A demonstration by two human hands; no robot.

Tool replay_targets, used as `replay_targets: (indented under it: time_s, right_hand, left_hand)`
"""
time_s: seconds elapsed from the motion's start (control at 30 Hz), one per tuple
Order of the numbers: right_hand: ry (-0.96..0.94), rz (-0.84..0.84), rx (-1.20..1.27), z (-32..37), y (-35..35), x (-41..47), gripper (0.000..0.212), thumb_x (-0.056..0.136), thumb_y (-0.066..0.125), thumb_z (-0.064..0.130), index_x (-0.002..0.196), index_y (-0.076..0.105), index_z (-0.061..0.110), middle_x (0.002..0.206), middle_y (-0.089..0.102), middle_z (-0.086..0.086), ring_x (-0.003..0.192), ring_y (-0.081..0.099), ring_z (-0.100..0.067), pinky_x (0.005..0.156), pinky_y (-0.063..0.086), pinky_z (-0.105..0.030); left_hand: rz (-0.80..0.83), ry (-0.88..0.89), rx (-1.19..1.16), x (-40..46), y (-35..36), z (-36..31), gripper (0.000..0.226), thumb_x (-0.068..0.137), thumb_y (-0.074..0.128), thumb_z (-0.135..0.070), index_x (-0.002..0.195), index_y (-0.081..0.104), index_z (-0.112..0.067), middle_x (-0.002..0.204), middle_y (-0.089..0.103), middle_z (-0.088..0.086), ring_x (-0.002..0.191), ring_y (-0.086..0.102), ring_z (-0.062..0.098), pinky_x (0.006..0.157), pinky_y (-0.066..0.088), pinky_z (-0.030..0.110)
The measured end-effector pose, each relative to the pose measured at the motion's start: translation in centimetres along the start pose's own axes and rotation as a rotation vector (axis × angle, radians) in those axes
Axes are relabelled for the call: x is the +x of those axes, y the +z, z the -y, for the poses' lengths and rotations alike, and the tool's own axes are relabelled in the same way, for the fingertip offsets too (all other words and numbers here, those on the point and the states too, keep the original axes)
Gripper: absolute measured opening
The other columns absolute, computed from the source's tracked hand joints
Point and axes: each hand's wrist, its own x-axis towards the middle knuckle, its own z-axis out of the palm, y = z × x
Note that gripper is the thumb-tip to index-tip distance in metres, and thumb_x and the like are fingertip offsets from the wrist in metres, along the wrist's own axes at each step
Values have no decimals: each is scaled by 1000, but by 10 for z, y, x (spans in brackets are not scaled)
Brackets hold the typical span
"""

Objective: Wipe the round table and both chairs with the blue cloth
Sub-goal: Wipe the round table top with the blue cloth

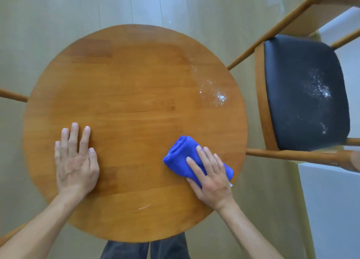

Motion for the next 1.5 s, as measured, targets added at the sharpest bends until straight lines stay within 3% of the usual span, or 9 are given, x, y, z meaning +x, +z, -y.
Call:
replay_targets:
  time_s: [0.2,0.33,0.53,0.73,0.9,1.0,1.07,1.2,1.5]
  right_hand:
    - [771,-171,-147,0,11,45,53,94,52,35,142,47,14,152,35,-18,138,37,-36,103,38,-53]
    - [1048,-220,-105,48,25,89,60,91,54,36,145,41,11,153,30,-23,138,33,-41,103,33,-55]
    - [740,-113,-6,154,40,86,63,93,48,42,149,36,16,157,23,-19,144,23,-37,112,26,-55]
    - [399,-15,82,231,48,14,63,92,53,41,149,36,21,155,28,-19,144,25,-37,107,33,-56]
    - [-23,-21,115,187,41,-25,51,87,61,37,135,55,23,147,42,-15,139,38,-33,102,43,-51]
    - [-130,-20,143,133,29,-37,48,83,64,30,131,61,23,147,44,-13,138,39,-31,102,43,-51]
    - [-33,-33,117,93,21,-40,48,85,63,30,132,60,21,147,43,-15,139,38,-32,103,42,-52]
    - [291,-90,2,26,7,-31,50,89,57,33,135,56,14,149,38,-21,138,36,-35,104,39,-54]
    - [929,-269,-54,-19,9,48,60,91,57,34,145,41,17,154,27,-21,135,35,-41,100,36,-56]
  left_hand:
    - [-4,14,82,1,7,3,63,95,20,-43,152,19,-17,162,5,3,149,-3,20,119,-10,33]
    - [-22,25,134,0,10,3,63,95,22,-40,153,15,-16,162,3,4,149,-4,21,119,-10,36]
    - [-11,37,92,1,8,8,61,95,22,-40,153,17,-18,162,3,2,149,-4,19,118,-12,32]
    - [-24,26,-93,2,-1,7,57,93,30,-30,149,32,-18,160,15,2,149,6,21,118,-4,35]
    - [-44,29,-45,0,3,2,61,91,34,-33,149,32,-15,160,16,6,148,7,25,119,0,40]
    - [-63,-23,-14,1,6,-10,63,88,34,-31,148,32,-12,160,17,9,148,9,29,119,2,47]
    - [-45,-14,15,4,7,-21,64,89,30,-36,149,28,-13,160,14,9,148,6,30,118,-1,49]
    - [-19,240,70,33,13,-65,68,90,22,-46,151,24,-18,161,12,7,148,3,27,119,-3,48]
    - [-5,298,234,112,31,-102,70,91,6,-61,153,3,-28,162,-8,2,148,-13,22,118,-9,48]
